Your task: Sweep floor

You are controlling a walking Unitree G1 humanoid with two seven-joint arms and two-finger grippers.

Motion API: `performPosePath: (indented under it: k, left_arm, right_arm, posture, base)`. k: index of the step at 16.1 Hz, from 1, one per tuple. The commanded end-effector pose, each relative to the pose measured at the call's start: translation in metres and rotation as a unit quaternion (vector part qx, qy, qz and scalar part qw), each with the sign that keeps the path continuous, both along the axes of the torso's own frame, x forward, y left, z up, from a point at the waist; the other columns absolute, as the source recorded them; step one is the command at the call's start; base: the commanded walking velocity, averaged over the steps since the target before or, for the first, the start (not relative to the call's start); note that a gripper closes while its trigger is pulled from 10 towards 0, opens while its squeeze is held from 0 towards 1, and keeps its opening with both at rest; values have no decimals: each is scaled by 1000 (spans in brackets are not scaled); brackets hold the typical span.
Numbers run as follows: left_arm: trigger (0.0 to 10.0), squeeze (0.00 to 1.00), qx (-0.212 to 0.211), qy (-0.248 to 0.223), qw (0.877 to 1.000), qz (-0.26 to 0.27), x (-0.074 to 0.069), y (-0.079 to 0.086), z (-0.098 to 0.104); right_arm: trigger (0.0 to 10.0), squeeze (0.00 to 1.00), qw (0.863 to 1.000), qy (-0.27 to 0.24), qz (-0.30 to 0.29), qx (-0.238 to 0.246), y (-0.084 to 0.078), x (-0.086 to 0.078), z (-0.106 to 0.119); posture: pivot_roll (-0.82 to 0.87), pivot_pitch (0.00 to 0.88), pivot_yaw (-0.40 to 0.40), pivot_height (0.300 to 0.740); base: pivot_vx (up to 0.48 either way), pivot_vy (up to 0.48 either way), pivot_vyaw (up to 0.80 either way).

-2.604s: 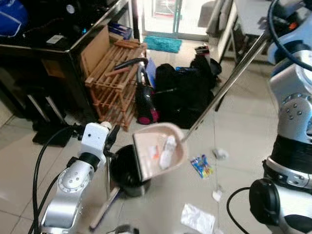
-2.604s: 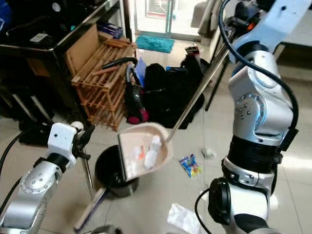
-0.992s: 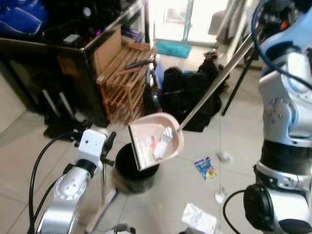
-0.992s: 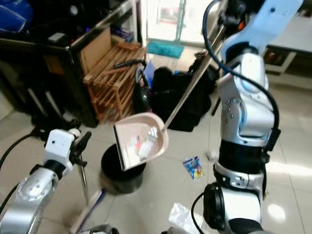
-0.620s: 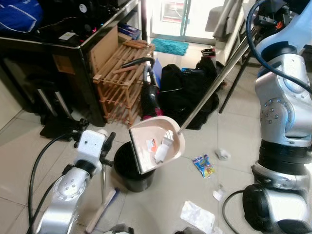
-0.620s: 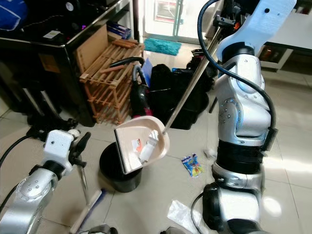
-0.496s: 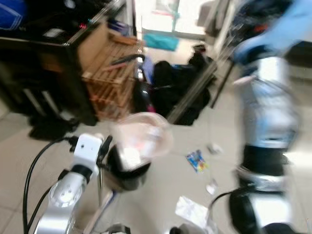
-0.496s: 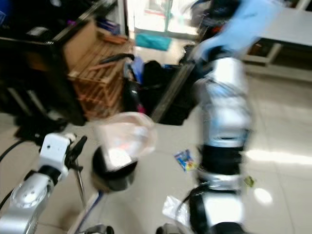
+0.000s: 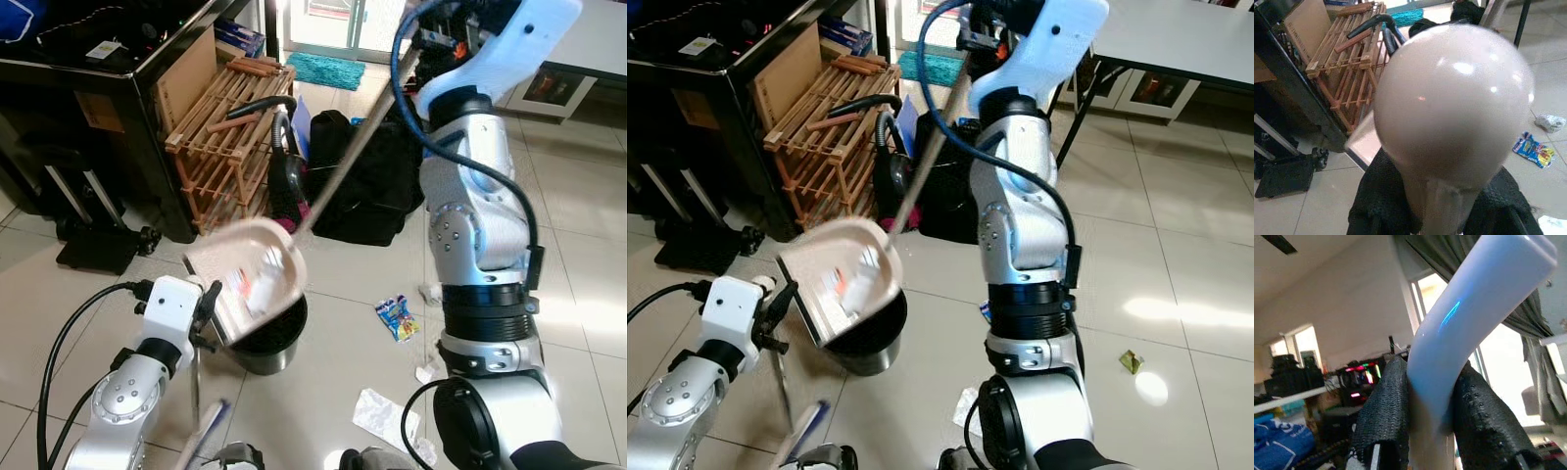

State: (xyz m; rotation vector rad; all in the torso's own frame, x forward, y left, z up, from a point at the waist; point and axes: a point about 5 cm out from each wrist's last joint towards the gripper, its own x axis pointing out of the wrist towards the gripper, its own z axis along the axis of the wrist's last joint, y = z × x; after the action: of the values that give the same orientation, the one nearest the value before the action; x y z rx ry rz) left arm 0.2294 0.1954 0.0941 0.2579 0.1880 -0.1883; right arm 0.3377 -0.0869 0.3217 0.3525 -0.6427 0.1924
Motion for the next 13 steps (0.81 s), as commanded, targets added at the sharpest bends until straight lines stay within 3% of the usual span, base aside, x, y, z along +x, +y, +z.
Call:
performPosePath:
  k: [1,6,10,13]
  left_arm:
    - [10000,0,-2,-17,1000,-7,1,-2,8]
    - [10000,0,33,-37,999,16,11,20,18]
    - [10000,0,31,-38,999,8,12,16,18]
    - [10000,0,27,-35,999,1,10,11,16]
  right_arm:
    - [10000,0,999,-40,-2,-6,3,-4,13]
    - [10000,0,995,-74,-31,-52,-5,-4,8]
    - [10000,0,991,-110,-38,-63,-4,-9,7]
    - [10000,0,986,-158,-23,-53,7,-21,10]
  posture:
    - [-7,156,-34,740]
    - [-9,148,-31,740]
    - [-9,146,-28,740]
    - [-8,146,-29,740]
  base:
    - [0,0,0]
    - [0,0,0]
    - [0,0,0]
    - [0,0,0]
